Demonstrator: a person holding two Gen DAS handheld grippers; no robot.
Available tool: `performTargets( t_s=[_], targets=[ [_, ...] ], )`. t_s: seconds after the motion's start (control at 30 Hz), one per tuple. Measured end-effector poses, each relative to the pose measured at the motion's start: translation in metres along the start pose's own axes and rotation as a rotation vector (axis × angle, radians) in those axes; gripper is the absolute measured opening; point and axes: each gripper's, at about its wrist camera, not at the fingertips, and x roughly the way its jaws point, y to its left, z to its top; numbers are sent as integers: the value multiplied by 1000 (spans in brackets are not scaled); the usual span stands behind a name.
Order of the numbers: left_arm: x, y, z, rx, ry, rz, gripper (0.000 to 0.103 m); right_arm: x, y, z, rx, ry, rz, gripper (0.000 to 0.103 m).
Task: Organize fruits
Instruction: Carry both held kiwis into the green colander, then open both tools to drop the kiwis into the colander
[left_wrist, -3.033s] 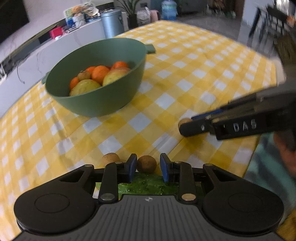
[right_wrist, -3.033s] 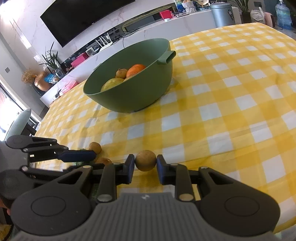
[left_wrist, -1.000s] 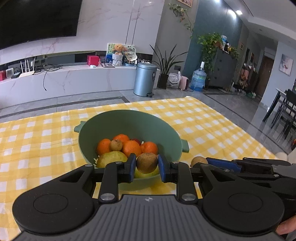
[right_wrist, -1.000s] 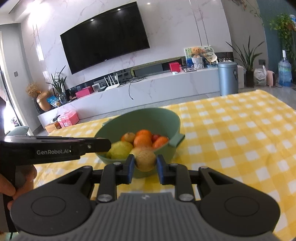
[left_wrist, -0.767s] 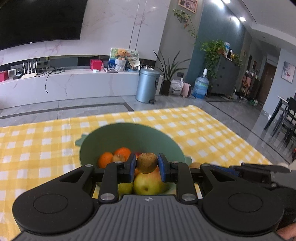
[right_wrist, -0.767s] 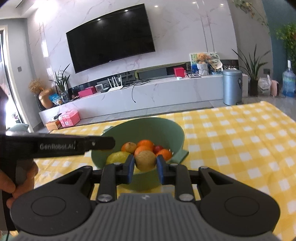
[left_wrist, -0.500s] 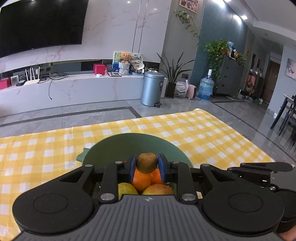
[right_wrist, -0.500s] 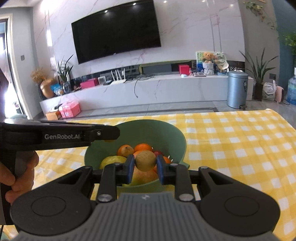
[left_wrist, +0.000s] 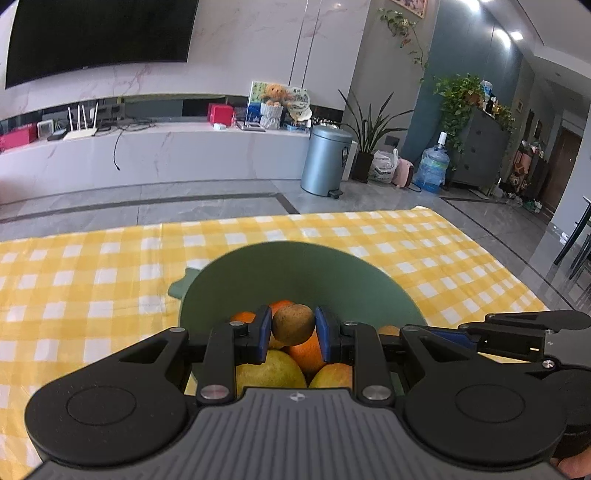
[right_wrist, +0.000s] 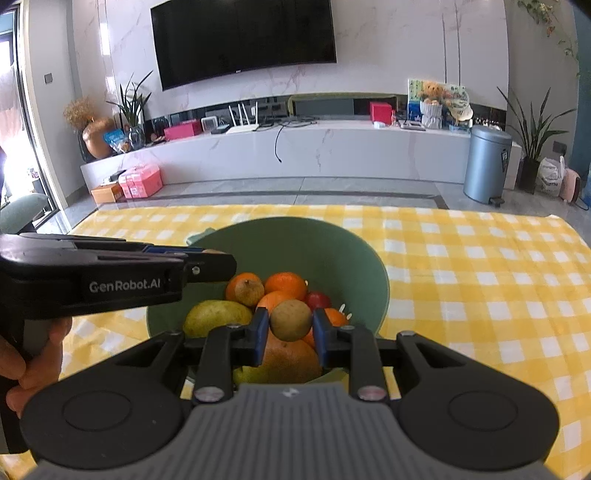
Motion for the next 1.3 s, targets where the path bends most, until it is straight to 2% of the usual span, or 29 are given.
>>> performTargets(
  t_s=[0.43, 0.8, 0.87, 0.97, 1.03, 1.07, 1.13, 1.2, 1.3],
  targets=[
    [15, 2, -8, 3, 75, 9, 28, 13, 3, 0, -3, 60, 5, 22],
    [21, 1, -11, -5, 76, -3, 30, 16, 2, 3, 8, 77, -10, 23],
    [21, 1, -12, -7, 69, -5, 36, 16, 1, 3, 4, 77, -13, 23],
    [18, 1, -11, -6, 56, 1, 40, 16, 1, 5, 0, 75, -22, 24],
    [14, 3, -10, -14, 38, 6, 42, 16, 1, 6, -2, 74, -27, 27],
    [10, 4, -9, -21, 25, 8, 47, 16, 1, 6, -2, 70, -30, 29],
    [3, 5, -6, -37, -10, 8, 54, 12, 0, 8, 3, 52, -29, 38],
    [-6, 4, -3, -38, -48, 11, 56, 7, -1, 9, 9, 29, -14, 40],
    [-20, 2, 1, -29, -92, 32, 58, -4, 0, 9, 14, -19, -15, 58]
  ],
)
